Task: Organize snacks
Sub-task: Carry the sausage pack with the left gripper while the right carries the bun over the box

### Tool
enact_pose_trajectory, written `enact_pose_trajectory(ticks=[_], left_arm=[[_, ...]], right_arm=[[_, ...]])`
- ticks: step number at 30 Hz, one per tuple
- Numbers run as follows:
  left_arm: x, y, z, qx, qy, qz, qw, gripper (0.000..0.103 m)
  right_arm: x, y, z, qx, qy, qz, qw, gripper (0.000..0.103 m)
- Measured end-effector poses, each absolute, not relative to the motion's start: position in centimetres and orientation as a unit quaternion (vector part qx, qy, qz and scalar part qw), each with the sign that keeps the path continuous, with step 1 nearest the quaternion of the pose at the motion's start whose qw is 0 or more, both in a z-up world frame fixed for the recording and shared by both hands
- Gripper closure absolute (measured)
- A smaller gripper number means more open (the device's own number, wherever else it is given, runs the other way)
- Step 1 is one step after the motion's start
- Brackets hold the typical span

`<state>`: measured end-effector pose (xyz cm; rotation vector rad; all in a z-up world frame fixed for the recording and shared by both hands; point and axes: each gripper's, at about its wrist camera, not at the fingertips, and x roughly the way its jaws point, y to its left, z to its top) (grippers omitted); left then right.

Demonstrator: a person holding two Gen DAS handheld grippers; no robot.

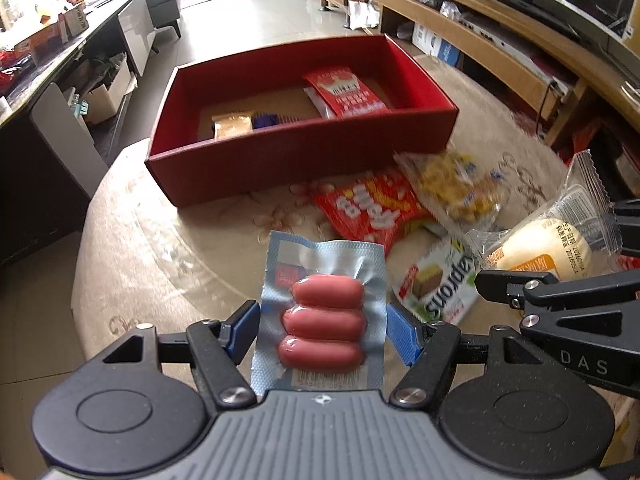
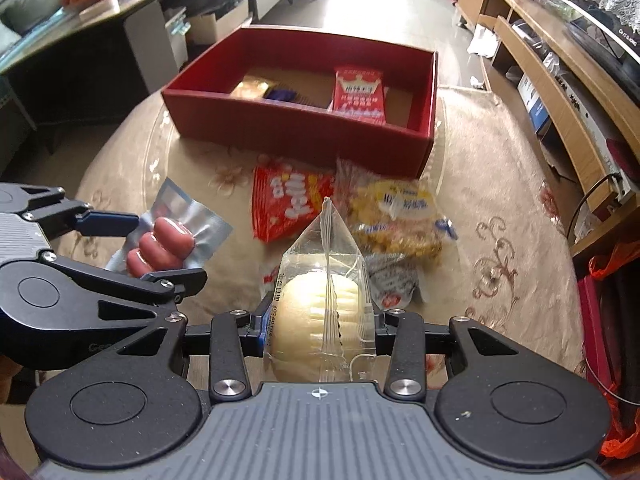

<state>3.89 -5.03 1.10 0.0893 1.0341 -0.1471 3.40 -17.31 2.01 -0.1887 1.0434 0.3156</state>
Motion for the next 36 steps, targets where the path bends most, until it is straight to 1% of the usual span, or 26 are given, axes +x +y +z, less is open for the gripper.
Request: enact_pose_trajectory(ticks=[23, 36], left_arm=[[11.7, -3.9, 4.7, 0.021, 0.447, -0.021, 0.894, 0.039], [18.6, -3.3, 4.2, 0.01, 0.441, 0.008, 0.897, 0.039]], right_arm=[[11.1, -16.9, 4.8, -0.067, 0.454, 0.145, 0.877, 0.055], [17.0, -16.7, 3.9, -0.036, 0.441, 0.146, 0.885, 0.055]])
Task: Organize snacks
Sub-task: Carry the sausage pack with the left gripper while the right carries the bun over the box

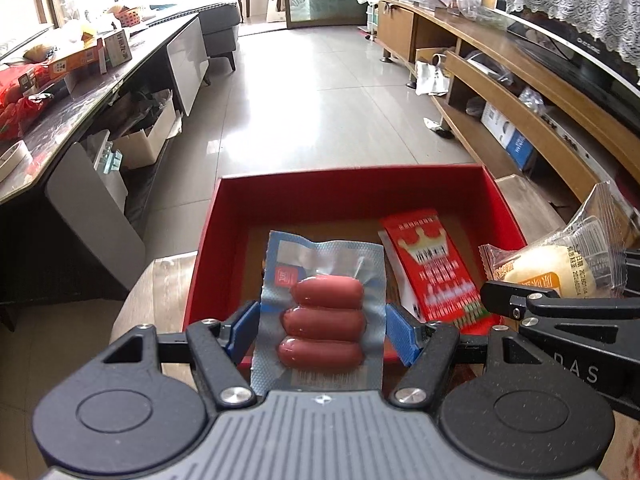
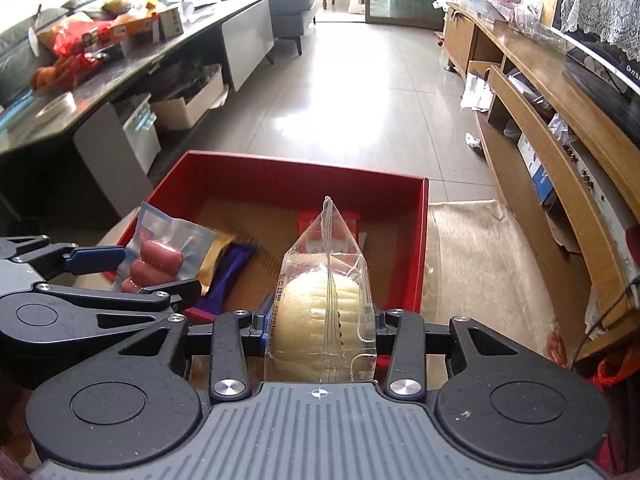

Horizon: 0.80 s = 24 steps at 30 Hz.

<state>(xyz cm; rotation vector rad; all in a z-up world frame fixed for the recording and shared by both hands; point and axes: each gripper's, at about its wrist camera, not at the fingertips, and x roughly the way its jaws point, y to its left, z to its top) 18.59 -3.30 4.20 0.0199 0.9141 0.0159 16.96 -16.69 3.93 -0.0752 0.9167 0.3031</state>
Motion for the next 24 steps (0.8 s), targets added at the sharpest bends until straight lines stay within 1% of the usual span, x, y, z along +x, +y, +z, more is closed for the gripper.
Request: enact_pose_trajectory(ticks=[8, 14, 24], left_arm=[[22.0, -3.1, 2.5, -0.004, 0.448, 0.017, 0.894, 0.039], [23.5, -2.9, 0.7, -0.008, 0.46, 0.028, 0.888, 0.039], [24.5, -2.8, -1.2, -0.02, 0.48, 0.036, 0.876, 0.039]], right_arm=[[19.7, -17.0, 1.9, 0.0, 0.442, 0.142, 0.886, 0.055], [21.1, -16.5, 0.3, 0.0, 0.449, 0.136, 0.883, 0.055], [22.0, -16.4, -0.6, -0.002, 0.451, 0.131, 0.883, 0.053]])
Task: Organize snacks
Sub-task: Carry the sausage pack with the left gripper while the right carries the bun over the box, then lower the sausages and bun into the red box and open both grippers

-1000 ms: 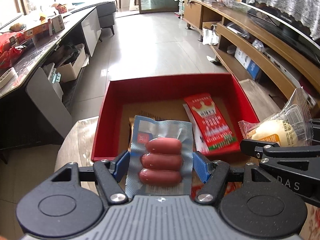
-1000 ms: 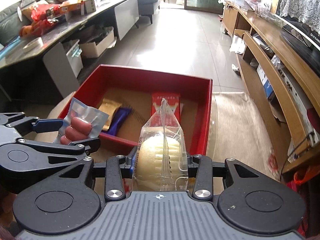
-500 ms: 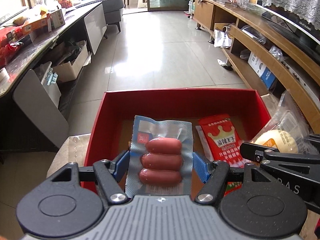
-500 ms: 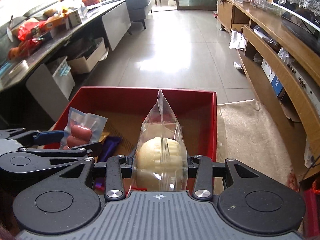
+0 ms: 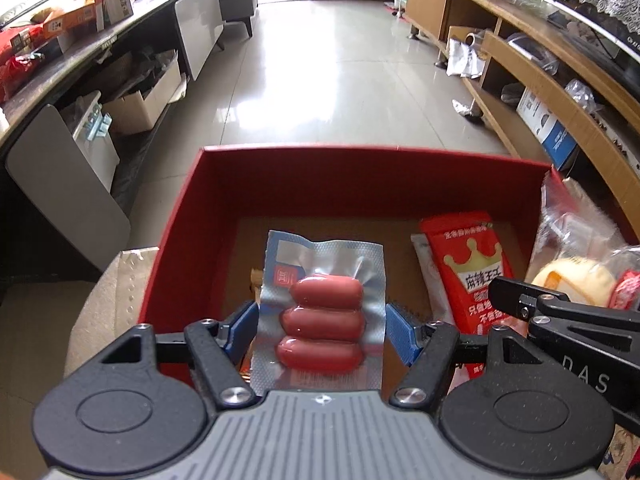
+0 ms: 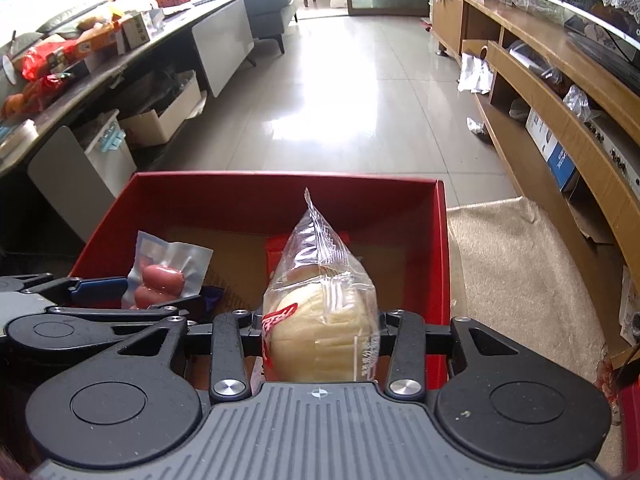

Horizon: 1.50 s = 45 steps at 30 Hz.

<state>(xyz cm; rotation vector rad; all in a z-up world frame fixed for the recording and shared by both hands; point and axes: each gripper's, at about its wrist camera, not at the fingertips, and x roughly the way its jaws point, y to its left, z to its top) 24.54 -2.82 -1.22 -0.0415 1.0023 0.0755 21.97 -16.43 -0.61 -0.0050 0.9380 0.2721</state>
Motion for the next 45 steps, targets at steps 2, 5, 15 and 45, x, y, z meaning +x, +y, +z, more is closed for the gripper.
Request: enact_pose_trajectory(ticks=[2, 5, 15, 45], left_arm=[[24.7, -2.8, -1.4, -0.019, 0.483, 0.036, 0.875, 0.039], [24.7, -2.9, -1.2, -0.018, 0.481, 0.036, 0.876, 0.038], [24.2, -3.1, 0.1, -0.022, 0.466, 0.031, 0.884, 0.037], [19.1, -4.9, 2.7, -0.028, 0.461, -0.013, 0.887, 0.036]], right_arm=[[22.0, -16.5, -0.8, -0.004, 0.45, 0.128, 0.884, 0.052], [22.0, -16.7, -0.7, -0.004, 0.447, 0.122, 0.886, 0.046], [22.0, -17.4, -0.5, -0.009, 0.439, 0.103, 0.892, 0.034], [18.7, -20.0, 2.5, -0.014, 0.428, 0.07, 0.901, 0.033]])
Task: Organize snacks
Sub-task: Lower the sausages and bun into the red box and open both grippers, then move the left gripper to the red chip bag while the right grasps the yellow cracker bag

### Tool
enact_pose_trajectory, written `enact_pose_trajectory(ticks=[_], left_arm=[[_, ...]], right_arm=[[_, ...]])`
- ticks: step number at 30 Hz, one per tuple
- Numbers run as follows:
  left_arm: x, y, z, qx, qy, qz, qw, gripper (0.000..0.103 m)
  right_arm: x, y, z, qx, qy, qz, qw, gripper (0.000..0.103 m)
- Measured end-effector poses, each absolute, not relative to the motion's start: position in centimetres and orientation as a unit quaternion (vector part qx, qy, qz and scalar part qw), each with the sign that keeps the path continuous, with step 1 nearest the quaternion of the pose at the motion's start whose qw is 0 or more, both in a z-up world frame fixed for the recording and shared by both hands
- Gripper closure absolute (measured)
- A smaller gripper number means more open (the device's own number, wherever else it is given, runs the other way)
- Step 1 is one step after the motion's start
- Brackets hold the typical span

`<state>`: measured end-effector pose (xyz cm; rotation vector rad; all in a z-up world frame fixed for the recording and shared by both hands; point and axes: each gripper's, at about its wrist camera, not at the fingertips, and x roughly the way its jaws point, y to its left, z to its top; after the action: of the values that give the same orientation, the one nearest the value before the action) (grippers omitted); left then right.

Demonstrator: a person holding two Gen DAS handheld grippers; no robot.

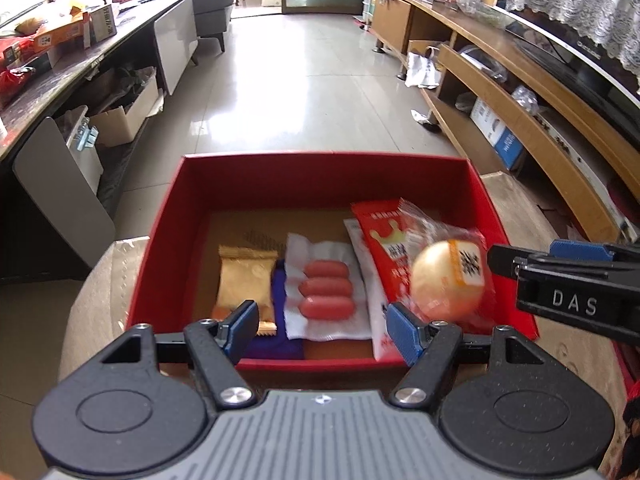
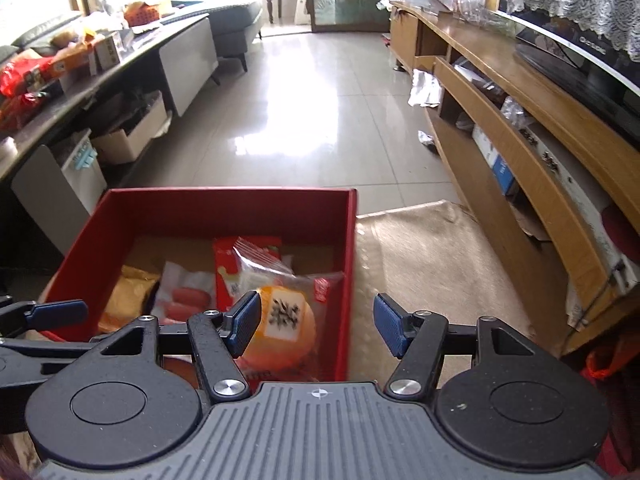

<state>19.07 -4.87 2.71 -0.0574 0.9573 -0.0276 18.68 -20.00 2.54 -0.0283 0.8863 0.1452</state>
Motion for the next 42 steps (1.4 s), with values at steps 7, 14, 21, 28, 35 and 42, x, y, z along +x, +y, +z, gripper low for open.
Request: enact_pose_trajectory(ticks=[7, 14, 21, 28, 35, 42], left_arm=[[17.5, -6.1, 2.2, -0.017, 0.469, -0.027, 0.883, 0.036], [15.9, -6.6, 1.8, -0.027, 0.482, -0.048, 0.874, 0.036], [14.7, -6.7, 1.2, -0.027, 0.494, -0.055, 0.867, 0.036], [14.5, -6.6, 0.6, -0.022, 0.507, -0.06, 0.86, 0.036], [14.5, -5.5, 0.6, -0.032, 0.516, -0.066, 0.854, 0.036], [14.1, -5.0, -0.4, -0.026, 0.53, -0.067, 0.845, 0.035]], right_arm=[[17.1, -20.5, 2.3, -0.038, 0.452, 0.057, 0.89, 0.032], [14.7, -21.5, 1.4, -0.039, 0.477, 0.058, 0.876, 0.03], [13.8, -22.4, -0.8, -0.024, 0.51, 0.079, 0.856, 0.029], [14.5, -21.4, -2.0, -0.037, 0.518, 0.123, 0.846, 0.017], [14.6, -21.9, -2.0, -0.015, 0.532, 0.176, 0.828, 0.016], [14.9, -20.5, -3.9, -0.049, 0.549, 0.186, 0.813, 0.006]])
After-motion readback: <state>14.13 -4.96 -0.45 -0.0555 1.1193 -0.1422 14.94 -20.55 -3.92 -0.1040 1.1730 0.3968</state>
